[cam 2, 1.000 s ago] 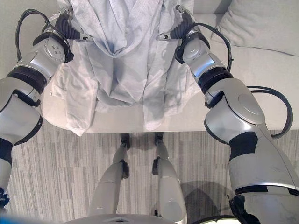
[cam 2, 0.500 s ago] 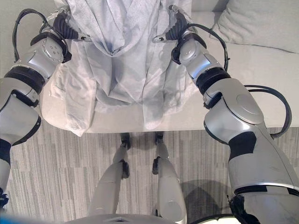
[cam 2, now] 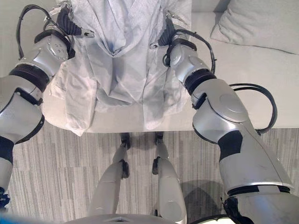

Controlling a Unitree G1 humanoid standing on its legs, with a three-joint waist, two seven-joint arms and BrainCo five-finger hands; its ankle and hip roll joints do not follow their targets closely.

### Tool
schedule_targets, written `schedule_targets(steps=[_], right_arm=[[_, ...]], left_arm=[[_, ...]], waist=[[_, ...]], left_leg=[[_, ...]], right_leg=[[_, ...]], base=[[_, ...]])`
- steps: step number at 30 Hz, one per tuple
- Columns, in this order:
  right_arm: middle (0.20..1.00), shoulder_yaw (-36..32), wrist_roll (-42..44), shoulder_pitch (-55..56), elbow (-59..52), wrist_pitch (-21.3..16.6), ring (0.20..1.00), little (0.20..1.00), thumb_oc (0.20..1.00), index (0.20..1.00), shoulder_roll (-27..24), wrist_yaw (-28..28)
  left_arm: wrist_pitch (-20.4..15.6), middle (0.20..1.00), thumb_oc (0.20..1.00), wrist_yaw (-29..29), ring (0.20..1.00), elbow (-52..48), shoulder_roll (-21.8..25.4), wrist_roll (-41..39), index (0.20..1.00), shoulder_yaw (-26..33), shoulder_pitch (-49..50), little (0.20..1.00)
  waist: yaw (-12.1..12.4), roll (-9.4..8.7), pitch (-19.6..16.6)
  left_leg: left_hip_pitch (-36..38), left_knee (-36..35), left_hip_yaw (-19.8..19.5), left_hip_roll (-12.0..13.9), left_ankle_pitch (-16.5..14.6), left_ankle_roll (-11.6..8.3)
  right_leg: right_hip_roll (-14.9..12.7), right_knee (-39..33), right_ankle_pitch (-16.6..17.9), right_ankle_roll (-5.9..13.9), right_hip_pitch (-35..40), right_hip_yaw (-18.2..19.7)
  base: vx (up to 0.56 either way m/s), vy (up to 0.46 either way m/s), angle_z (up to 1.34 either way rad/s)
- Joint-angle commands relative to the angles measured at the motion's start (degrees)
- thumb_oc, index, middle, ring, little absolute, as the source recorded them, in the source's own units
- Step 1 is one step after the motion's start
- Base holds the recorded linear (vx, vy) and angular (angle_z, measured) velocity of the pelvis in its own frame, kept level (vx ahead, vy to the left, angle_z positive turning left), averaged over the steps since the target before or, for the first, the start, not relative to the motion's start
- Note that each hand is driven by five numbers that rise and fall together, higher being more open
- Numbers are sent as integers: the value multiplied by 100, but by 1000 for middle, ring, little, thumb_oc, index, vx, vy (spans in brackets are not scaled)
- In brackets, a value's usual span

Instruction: Hang the clothes on the sofa on the clothes rack.

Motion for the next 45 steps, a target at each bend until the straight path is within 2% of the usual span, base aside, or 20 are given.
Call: schedule_targets(steps=[1,2,6,7,8,9,10,16,17,25,30,32,36,39,45], right_arm=[[1000,-109,-186,-1011,698,-90,1000,1000,1000,1000,151,-100],[1000,-116,-139,-986,708,-91,1000,1000,1000,1000,156,-93],[1000,-118,10,-1045,751,-87,1000,1000,1000,1000,153,-59],[1000,-131,96,-1057,753,-93,1000,1000,1000,1000,145,-56],[1000,-143,144,-1061,748,-100,1000,1000,1000,1000,139,-48],[573,-144,190,-1066,734,-109,573,573,573,573,145,-61],[200,-144,221,-1087,727,-126,200,200,200,200,156,-75],[200,-224,637,-1051,460,-306,200,200,200,200,114,-113],[200,-224,637,-1059,458,-308,200,200,200,200,110,-115],[200,-727,1278,-720,-150,-608,200,200,200,200,-121,-378],[200,-1165,1407,-491,-759,-813,200,200,200,200,-158,-810],[200,-1597,1475,-253,-1302,-1051,200,200,200,200,-60,-1177],[200,-2087,798,-3,-2011,-1298,200,200,200,200,-8,-1901],[200,-2181,-162,-13,-2355,-1175,200,200,200,200,14,-2489],[200,-2297,-1024,-70,-2660,-937,200,200,200,200,-22,-2986]], left_arm=[[-205,1000,1000,208,1000,336,-30,156,1000,-187,-1268,1000],[-205,1000,1000,210,1000,339,-59,149,1000,-186,-1276,1000],[-195,1000,1000,219,1000,341,-96,144,1000,-189,-1317,1000],[-194,576,576,210,576,351,-131,114,576,-180,-1330,576],[-195,376,376,204,376,355,-143,106,376,-177,-1330,376],[-193,200,200,204,200,363,-145,97,200,-178,-1327,200],[-198,200,200,204,200,366,-162,81,200,-171,-1321,200],[-238,200,200,161,200,331,-84,49,200,-225,-1291,200],[-238,200,200,164,200,331,-81,50,200,-225,-1299,200],[-267,200,200,299,200,142,178,28,200,-139,-1175,200],[-275,200,200,662,200,-60,141,134,200,56,-1121,200],[-291,200,200,1000,200,-191,54,230,200,283,-1019,200],[-340,200,200,1605,200,-583,-208,570,200,567,-908,200],[-349,200,200,2118,200,-839,-364,792,200,833,-821,200],[-417,200,200,2742,200,-1455,-476,874,200,1176,-797,200]], waist=[[64,100,373],[98,125,352],[127,112,380],[136,110,389],[137,107,396],[138,100,394],[137,94,401],[113,67,396],[85,42,424],[49,43,421],[52,88,404],[52,117,373],[79,206,277],[108,252,173],[164,272,-88]], left_leg=[[356,-233,-204,-38,115,-574],[425,-233,-246,9,-32,-620],[416,-233,-258,-1,-28,-617],[414,-233,-259,0,-26,-615],[409,-233,-261,2,-22,-616],[403,-233,-264,1,-20,-614],[396,-233,-263,3,-18,-614],[413,-233,-261,16,-26,-606],[342,-233,-225,-35,124,-559],[463,-233,-199,-21,62,-553],[501,-233,-183,-19,34,-530],[549,-233,-184,-26,9,-508],[647,-233,-185,-36,-57,-492],[754,-233,-191,-42,-97,-487],[1058,-233,-195,-74,-205,-484]], right_leg=[[-313,60,195,1103,5,39],[-258,60,68,1103,71,52],[-259,60,72,1103,70,48],[-260,60,77,1103,62,50],[-263,60,78,1103,62,51],[-264,60,81,1103,58,54],[-264,60,80,1103,55,49],[-264,60,83,1103,58,58],[-320,60,211,1103,-8,44],[-321,60,180,1103,86,54],[-338,60,162,1103,119,72],[-349,60,149,1103,169,87],[-381,60,96,1103,275,100],[-405,60,48,1096,376,99],[-427,60,-67,1086,708,60]], base=[[2,-3,4],[1,-5,4],[16,-4,2],[0,0,0],[0,0,0],[0,0,0],[0,0,0],[-12,4,0],[-74,22,0],[-9,2,0],[0,0,0],[0,0,0],[0,0,0],[0,0,0],[5,-5,0]])
